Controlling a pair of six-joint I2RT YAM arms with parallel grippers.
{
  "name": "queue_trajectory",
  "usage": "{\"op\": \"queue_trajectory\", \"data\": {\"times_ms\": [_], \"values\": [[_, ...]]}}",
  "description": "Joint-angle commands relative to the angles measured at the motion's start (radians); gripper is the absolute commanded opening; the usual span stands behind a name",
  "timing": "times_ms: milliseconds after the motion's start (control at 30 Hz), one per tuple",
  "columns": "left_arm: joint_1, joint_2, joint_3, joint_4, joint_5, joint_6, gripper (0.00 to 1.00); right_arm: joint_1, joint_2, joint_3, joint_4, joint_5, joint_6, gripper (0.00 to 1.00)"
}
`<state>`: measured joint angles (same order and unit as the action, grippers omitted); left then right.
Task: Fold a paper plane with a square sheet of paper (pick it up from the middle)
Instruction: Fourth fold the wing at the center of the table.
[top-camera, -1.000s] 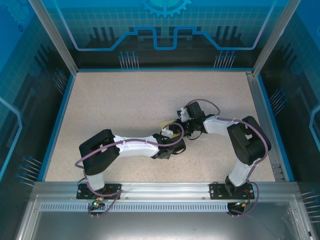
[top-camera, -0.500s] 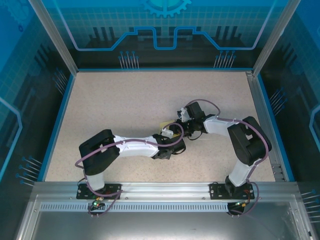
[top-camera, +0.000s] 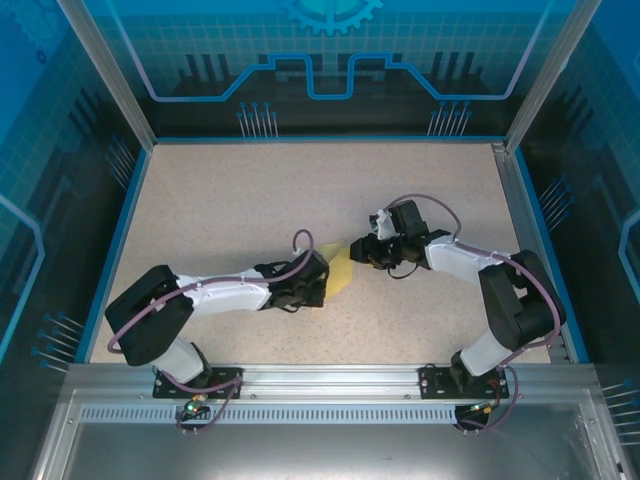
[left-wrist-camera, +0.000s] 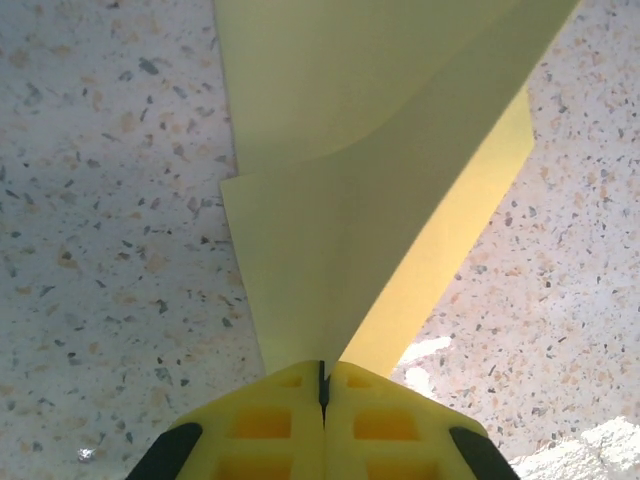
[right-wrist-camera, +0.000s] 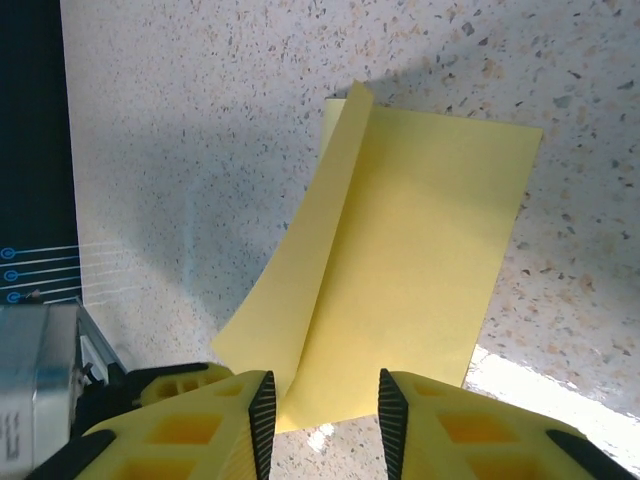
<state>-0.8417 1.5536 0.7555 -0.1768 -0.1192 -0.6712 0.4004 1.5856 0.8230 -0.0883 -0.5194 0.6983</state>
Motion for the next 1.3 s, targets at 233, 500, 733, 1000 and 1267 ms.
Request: {"op": "queue_trajectory", "data": {"times_ms": [233,500,733,1000,1267], "values": [[0.109,-0.017,-0.103,0.222,0.301,-0.008,0.05,0.056,0.032,0.025,0.005,-0.031,-0.017,0.36],[0.137,-0.015,-0.130,0.254,0.325,-0.042,0.05,0.118,0.109,0.093,0.035,-0.053,-0.004,0.31],[0.148,-0.018,-0.152,0.274,0.331,-0.065,0.05,0.155,0.170,0.132,0.062,-0.070,0.013,0.26],[0.153,-0.024,-0.153,0.256,0.331,-0.052,0.09,0.155,0.229,0.160,0.070,-0.044,0.035,0.24],[0.154,-0.034,-0.153,0.240,0.342,-0.043,0.15,0.155,0.251,0.175,0.043,-0.011,0.030,0.24]]}}
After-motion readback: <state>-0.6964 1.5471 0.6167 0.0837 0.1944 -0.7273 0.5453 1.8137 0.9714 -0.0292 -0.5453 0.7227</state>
